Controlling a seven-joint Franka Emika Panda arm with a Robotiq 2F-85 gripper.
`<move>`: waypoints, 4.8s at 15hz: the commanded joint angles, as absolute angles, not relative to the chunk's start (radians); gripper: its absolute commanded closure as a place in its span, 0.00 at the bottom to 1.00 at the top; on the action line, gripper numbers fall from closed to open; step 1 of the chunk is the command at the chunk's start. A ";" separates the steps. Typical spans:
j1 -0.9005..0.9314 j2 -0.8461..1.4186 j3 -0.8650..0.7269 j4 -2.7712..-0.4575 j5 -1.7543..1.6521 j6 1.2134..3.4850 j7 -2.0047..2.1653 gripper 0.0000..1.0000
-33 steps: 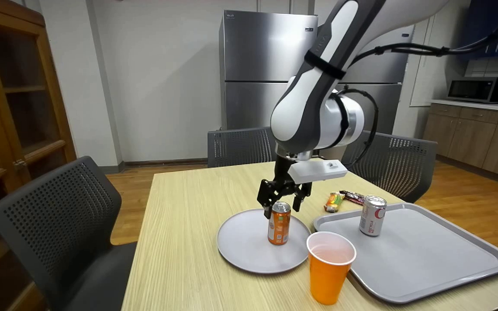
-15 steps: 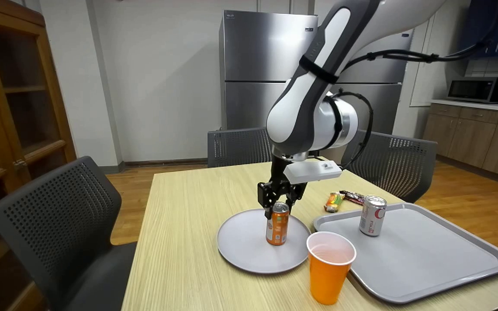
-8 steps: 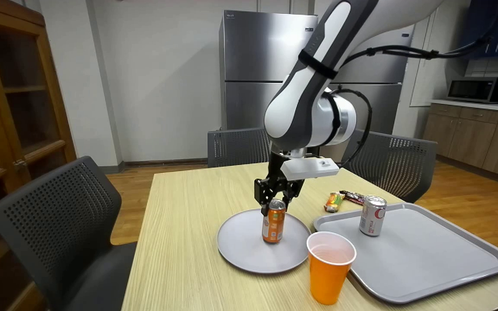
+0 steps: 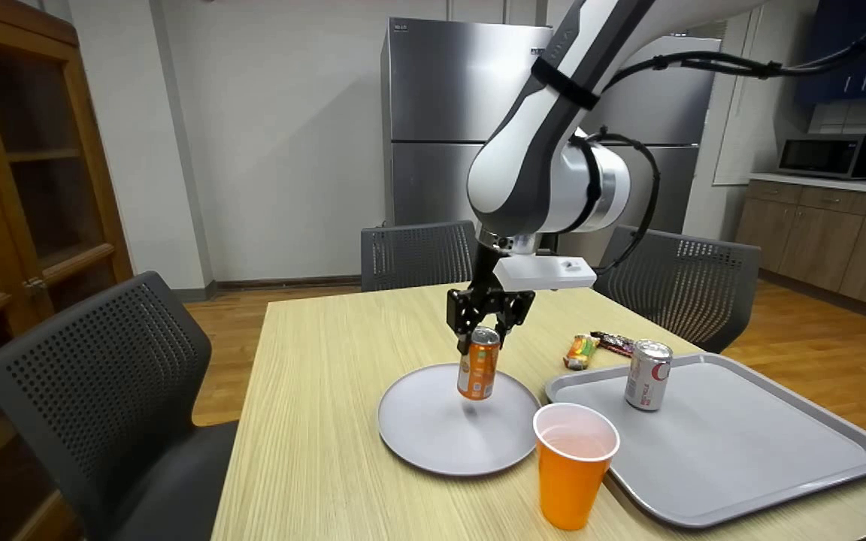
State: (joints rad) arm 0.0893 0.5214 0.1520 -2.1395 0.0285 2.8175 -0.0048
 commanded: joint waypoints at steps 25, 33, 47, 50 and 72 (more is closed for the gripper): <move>0.092 0.199 -0.072 -2.570 -0.019 2.852 0.190 0.62; 0.086 0.220 -0.119 -2.615 -0.029 2.922 0.233 0.62; 0.060 0.303 -0.096 -2.624 0.100 3.041 0.222 0.62; 0.058 0.318 -0.093 -2.621 0.114 3.053 0.219 0.62; 0.142 0.228 -0.177 -2.596 0.047 3.032 0.230 0.00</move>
